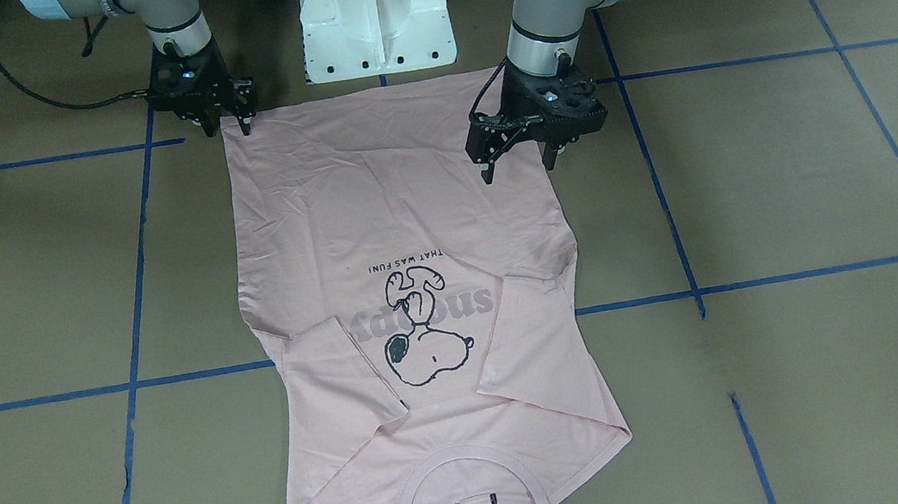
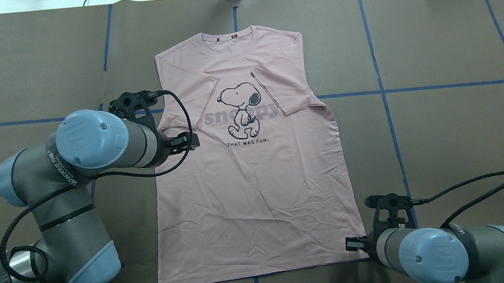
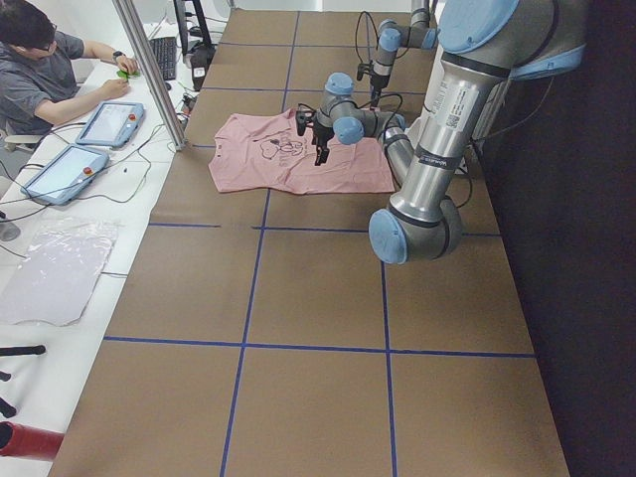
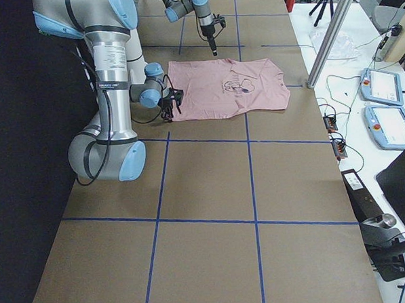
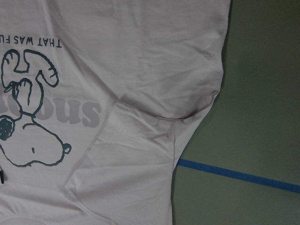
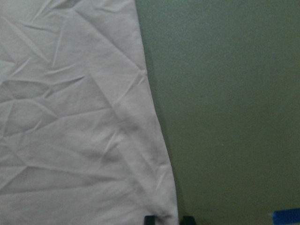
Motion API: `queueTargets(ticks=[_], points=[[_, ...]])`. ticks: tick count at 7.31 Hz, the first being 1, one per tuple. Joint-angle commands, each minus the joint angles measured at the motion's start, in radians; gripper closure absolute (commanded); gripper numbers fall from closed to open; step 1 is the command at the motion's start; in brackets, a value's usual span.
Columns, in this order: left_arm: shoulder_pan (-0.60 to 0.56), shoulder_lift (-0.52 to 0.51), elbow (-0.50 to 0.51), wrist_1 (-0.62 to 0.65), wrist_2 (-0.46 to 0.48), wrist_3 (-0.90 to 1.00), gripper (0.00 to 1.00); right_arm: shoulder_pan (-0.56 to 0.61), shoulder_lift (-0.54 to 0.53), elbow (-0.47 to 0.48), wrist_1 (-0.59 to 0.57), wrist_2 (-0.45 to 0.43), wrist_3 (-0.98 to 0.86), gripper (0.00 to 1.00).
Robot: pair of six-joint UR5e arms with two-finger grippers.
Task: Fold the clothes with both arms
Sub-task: 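Move both grippers to the shirt's bottom hem corners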
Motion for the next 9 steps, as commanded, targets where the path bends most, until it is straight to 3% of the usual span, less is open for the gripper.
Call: queueTargets(ticks=[1, 4, 7, 9], points=[[0.0, 0.0, 0.0, 0.0, 0.0, 0.0, 0.0, 0.0, 0.0, 0.005, -0.003, 0.007, 0.0, 1.0], [0.041, 0.044, -0.023, -0.002, 0.0, -0.017, 0.0, 0.003, 0.0, 0.04, -0.003, 0.007, 0.0, 1.0], [0.249, 0.187, -0.174, 0.001, 0.021, -0.19, 0.0, 0.005, 0.012, 0.051, -0.003, -0.005, 0.006, 1.0], [0.355, 0.232, -0.198, 0.029, 0.076, -0.377, 0.0, 0.006, 0.012, 0.063, -0.005, 0.007, 0.005, 1.0]])
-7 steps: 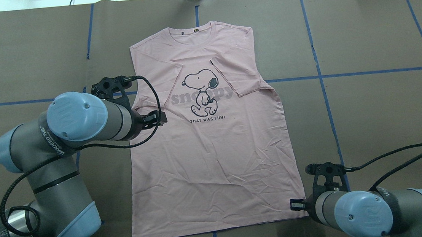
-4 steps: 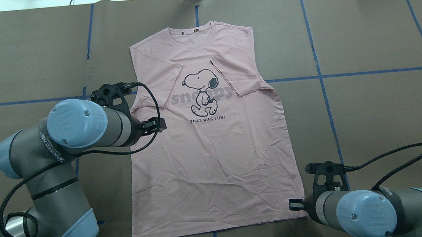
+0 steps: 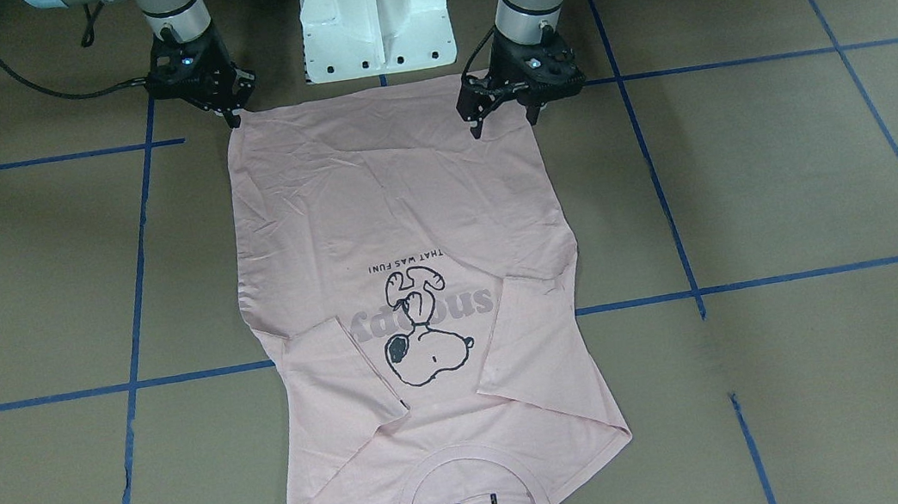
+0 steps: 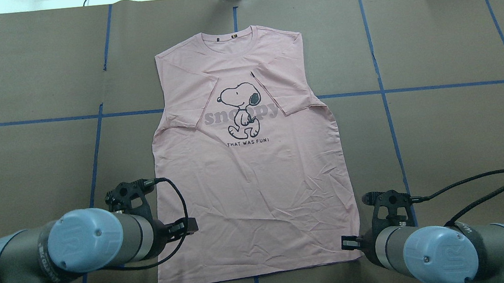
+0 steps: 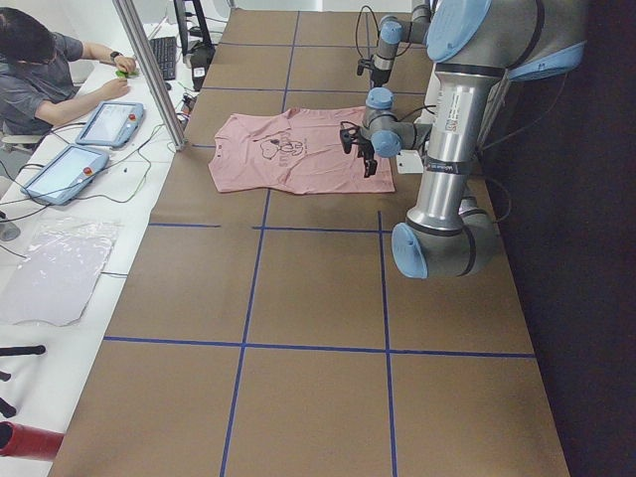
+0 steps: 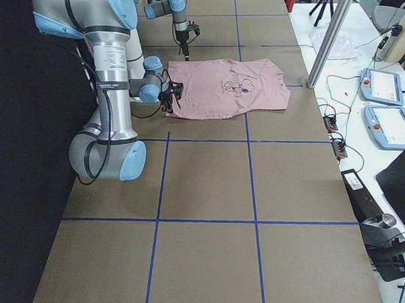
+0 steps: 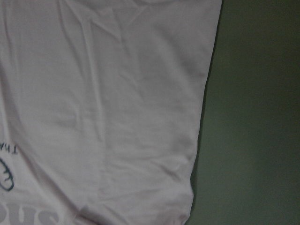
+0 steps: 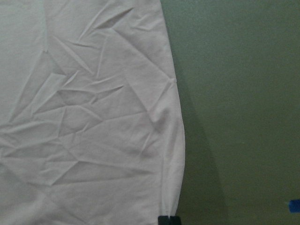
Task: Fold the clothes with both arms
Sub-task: 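Move both grippers to the shirt's bottom hem corners, then grasp the bottom hem corners with both grippers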
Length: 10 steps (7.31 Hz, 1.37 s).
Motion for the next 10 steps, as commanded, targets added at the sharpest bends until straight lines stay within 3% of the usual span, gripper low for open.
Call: queueTargets(ticks=[1, 9, 10], points=[[0.104, 0.026, -0.016, 0.06, 0.057, -0.132, 0.0, 0.005, -0.001, 0.017, 0.0, 0.008, -0.001, 1.0], [0.138, 0.026, 0.067, 0.058, 0.103, -0.141, 0.04, 0.013, 0.003, 0.026, 0.0, 0.011, -0.004, 1.0], [0.137, 0.026, 0.065, 0.058, 0.103, -0.143, 0.1, 0.014, 0.002, 0.028, 0.0, 0.011, -0.004, 1.0]])
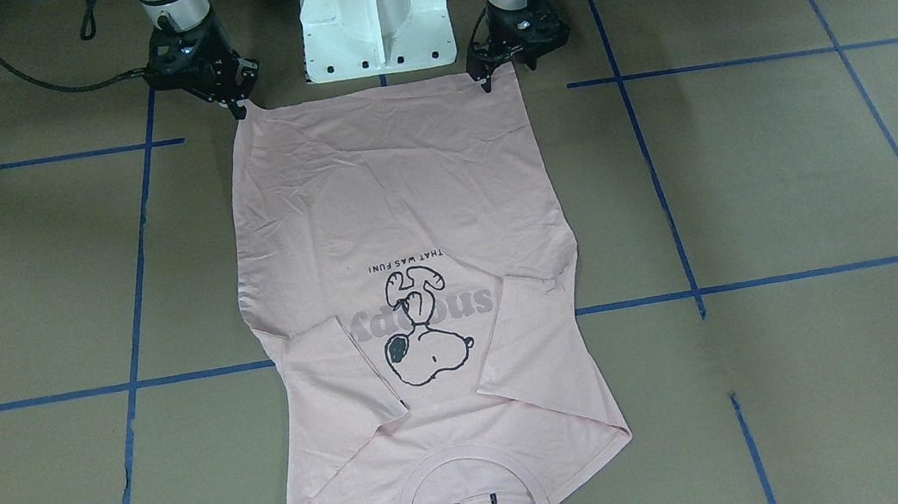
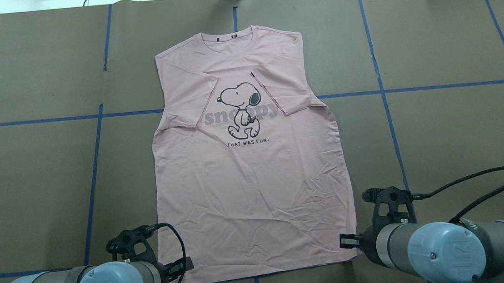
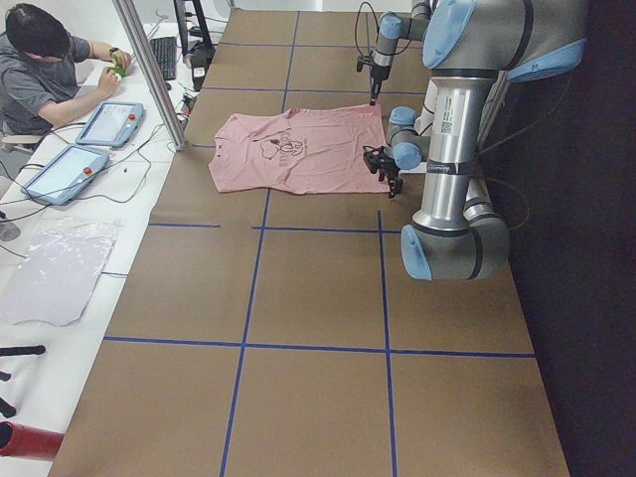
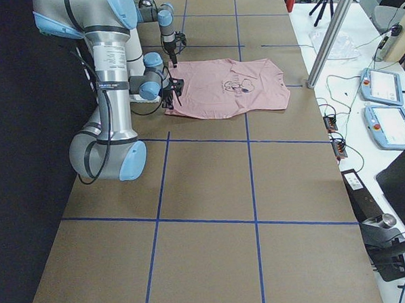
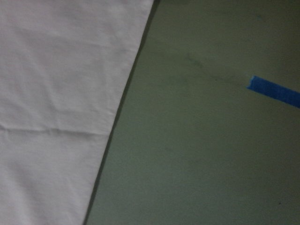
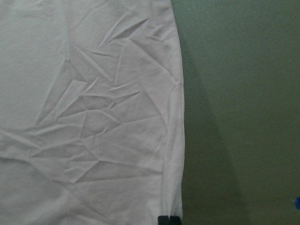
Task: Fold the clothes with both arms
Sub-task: 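Grasp the bottom hem corners with both grippers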
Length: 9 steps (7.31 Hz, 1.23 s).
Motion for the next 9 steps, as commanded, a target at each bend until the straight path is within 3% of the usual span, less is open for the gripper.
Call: queueTargets(ticks=[1, 3, 5, 8, 9], points=[[-0.001, 0.0, -0.002, 0.001, 0.003, -0.001, 0.18, 0.001, -0.003, 0.001, 0.0, 0.0, 0.0, 1.0], [-0.003, 0.0, -0.011, 0.001, 0.003, -0.001, 0.51, 0.003, -0.003, 0.0, 0.0, 0.0, 0.0, 1.0], [-0.006, 0.0, -0.027, 0.001, 0.001, 0.001, 0.68, 0.021, -0.003, 0.003, 0.0, 0.018, -0.002, 1.0], [-0.01, 0.0, -0.03, 0.001, 0.001, 0.001, 0.75, 0.03, -0.006, 0.003, 0.0, 0.026, -0.005, 1.0], [-0.01, 0.001, -0.03, 0.001, 0.001, 0.001, 0.85, 0.03, -0.006, 0.003, 0.0, 0.026, -0.005, 1.0]])
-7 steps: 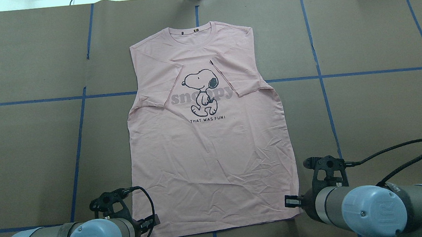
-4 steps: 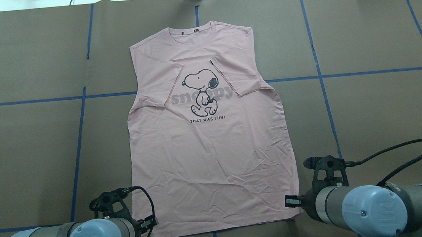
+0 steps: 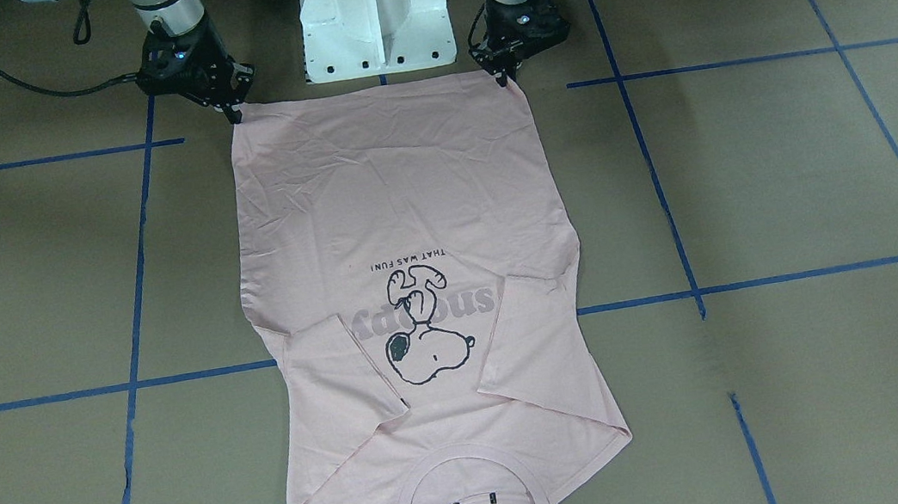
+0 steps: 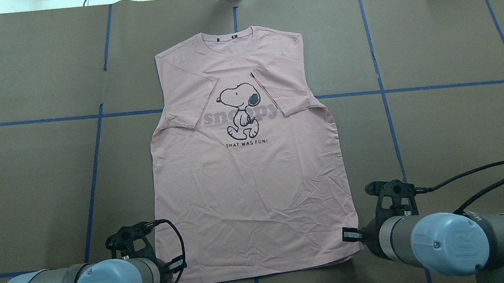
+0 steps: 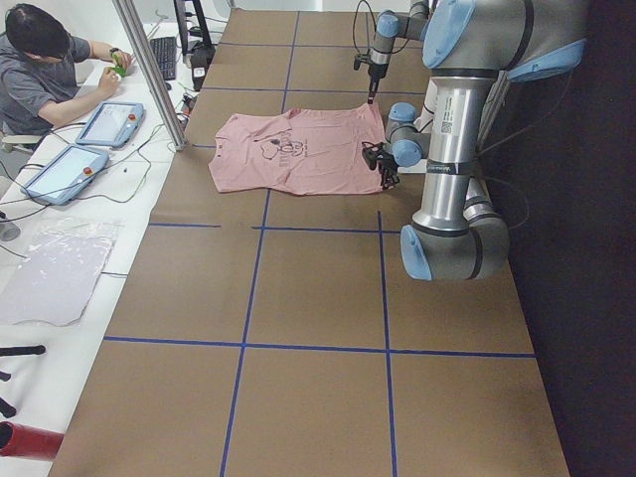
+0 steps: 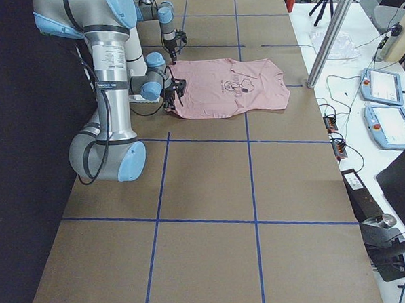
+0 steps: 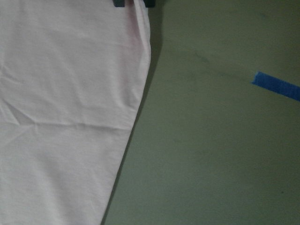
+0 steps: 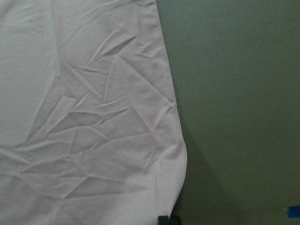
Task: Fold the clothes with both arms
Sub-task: 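Grasp the bottom hem corners with both grippers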
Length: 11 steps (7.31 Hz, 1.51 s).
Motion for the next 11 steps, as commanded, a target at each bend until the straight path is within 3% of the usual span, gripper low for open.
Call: queueTargets(ticks=[1, 4, 6, 8, 11], points=[[-0.002, 0.0, -0.002, 0.002, 0.0, 0.0, 1.0, 0.003, -0.002, 0.0, 0.0, 0.001, 0.0, 1.0], [-0.007, 0.0, -0.069, 0.032, -0.008, 0.002, 1.0, 0.019, -0.011, 0.023, -0.001, 0.027, -0.005, 1.0], [0.013, -0.003, -0.236, 0.167, -0.008, 0.002, 1.0, 0.024, -0.039, 0.046, -0.008, 0.114, -0.011, 1.0], [0.074, -0.003, -0.303, 0.201, -0.008, 0.005, 1.0, -0.066, -0.149, 0.173, -0.009, 0.139, 0.004, 1.0], [0.125, -0.002, -0.448, 0.331, -0.031, 0.097, 1.0, -0.212, -0.194, 0.287, -0.009, 0.131, 0.13, 1.0]])
